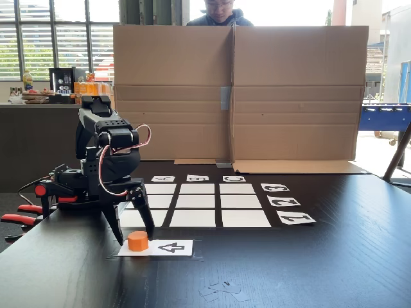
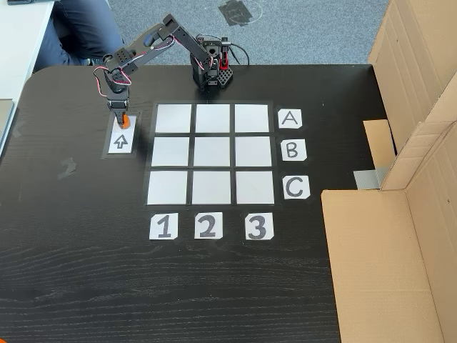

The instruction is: Pick up the round, orange token and place it in the grid on square A1.

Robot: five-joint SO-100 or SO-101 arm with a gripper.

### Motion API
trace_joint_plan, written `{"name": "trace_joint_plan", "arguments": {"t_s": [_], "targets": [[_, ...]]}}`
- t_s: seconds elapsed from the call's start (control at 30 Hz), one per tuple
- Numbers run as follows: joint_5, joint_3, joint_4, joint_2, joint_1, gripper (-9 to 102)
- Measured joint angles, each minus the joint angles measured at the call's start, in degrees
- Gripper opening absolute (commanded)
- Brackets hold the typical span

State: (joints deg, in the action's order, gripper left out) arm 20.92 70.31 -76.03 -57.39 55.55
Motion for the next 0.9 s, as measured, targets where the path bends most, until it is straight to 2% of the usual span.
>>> {"name": "trace_joint_plan", "arguments": {"t_s": [0.2, 0.57, 0.9], "targets": [[-0.09, 0.0, 0.26, 0.53, 0.0, 20], [-0.18, 0.0, 0.44, 0.7, 0.0, 9], [-0.35, 0.0, 0.44, -1.41, 0.0, 8]]}}
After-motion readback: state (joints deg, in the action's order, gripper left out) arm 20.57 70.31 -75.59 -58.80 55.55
